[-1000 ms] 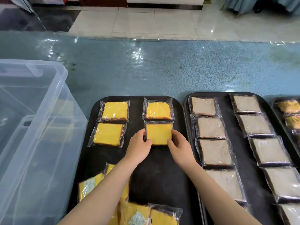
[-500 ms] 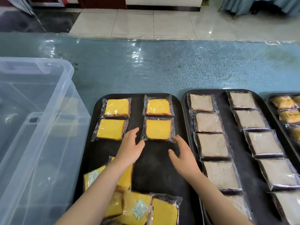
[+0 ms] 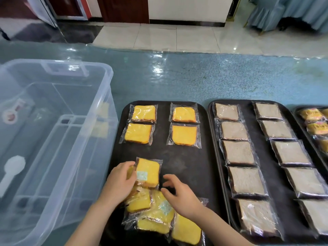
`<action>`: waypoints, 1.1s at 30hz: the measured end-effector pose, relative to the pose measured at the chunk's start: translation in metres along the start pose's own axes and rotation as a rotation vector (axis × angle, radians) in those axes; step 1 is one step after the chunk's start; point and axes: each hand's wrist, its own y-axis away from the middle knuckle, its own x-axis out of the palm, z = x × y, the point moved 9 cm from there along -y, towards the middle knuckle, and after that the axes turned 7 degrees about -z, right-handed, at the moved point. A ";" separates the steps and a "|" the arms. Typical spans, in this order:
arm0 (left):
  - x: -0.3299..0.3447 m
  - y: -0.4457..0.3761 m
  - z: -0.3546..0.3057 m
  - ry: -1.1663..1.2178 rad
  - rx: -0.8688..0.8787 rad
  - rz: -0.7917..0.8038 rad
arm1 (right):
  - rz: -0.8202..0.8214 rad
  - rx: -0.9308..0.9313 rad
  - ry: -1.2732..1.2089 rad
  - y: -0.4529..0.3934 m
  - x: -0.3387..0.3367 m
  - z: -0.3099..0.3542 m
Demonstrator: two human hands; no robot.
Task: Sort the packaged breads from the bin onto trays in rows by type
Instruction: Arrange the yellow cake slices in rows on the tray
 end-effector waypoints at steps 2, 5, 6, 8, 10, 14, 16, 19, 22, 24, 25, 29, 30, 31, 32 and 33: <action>0.001 0.009 0.002 0.007 0.003 0.015 | 0.020 -0.003 -0.045 0.002 0.009 0.009; 0.001 0.018 -0.003 0.007 0.043 0.010 | 0.030 -0.011 -0.080 0.004 0.017 0.018; 0.000 0.020 -0.004 0.005 0.048 -0.001 | 0.032 -0.015 -0.060 0.005 0.019 0.018; -0.001 0.024 -0.007 0.019 0.046 -0.003 | 0.025 -0.030 0.001 0.008 0.021 0.019; 0.002 0.029 -0.009 0.065 0.041 0.025 | -0.005 -0.048 0.049 0.011 0.020 0.020; 0.002 0.040 -0.017 0.282 0.016 0.043 | -0.134 -0.091 0.145 0.021 0.005 0.023; -0.001 0.045 -0.023 0.382 0.001 0.060 | -0.197 -0.098 0.148 0.026 -0.005 0.022; -0.002 0.050 -0.039 0.457 0.041 0.101 | -0.236 -0.061 0.083 0.032 -0.017 0.017; 0.001 0.056 -0.059 0.437 0.107 0.148 | -0.313 -0.054 0.049 0.038 -0.033 0.016; 0.005 0.057 -0.069 0.437 0.158 0.190 | -0.346 -0.016 -0.073 0.039 -0.040 0.009; 0.008 0.055 -0.071 0.436 0.181 0.203 | -0.359 0.020 -0.147 0.039 -0.042 0.003; 0.017 0.036 -0.056 0.422 0.114 0.172 | -0.317 0.226 -0.464 0.034 -0.047 -0.025; 0.024 0.032 -0.052 0.401 0.087 0.198 | -0.277 0.279 -0.520 0.032 -0.047 -0.031; 0.034 0.031 -0.051 0.374 0.068 0.245 | -0.243 0.315 -0.544 0.029 -0.047 -0.036; 0.044 0.030 -0.051 0.336 0.061 0.296 | -0.220 0.338 -0.544 0.026 -0.049 -0.040; 0.054 0.030 -0.053 0.288 0.068 0.337 | -0.210 0.355 -0.531 0.022 -0.051 -0.044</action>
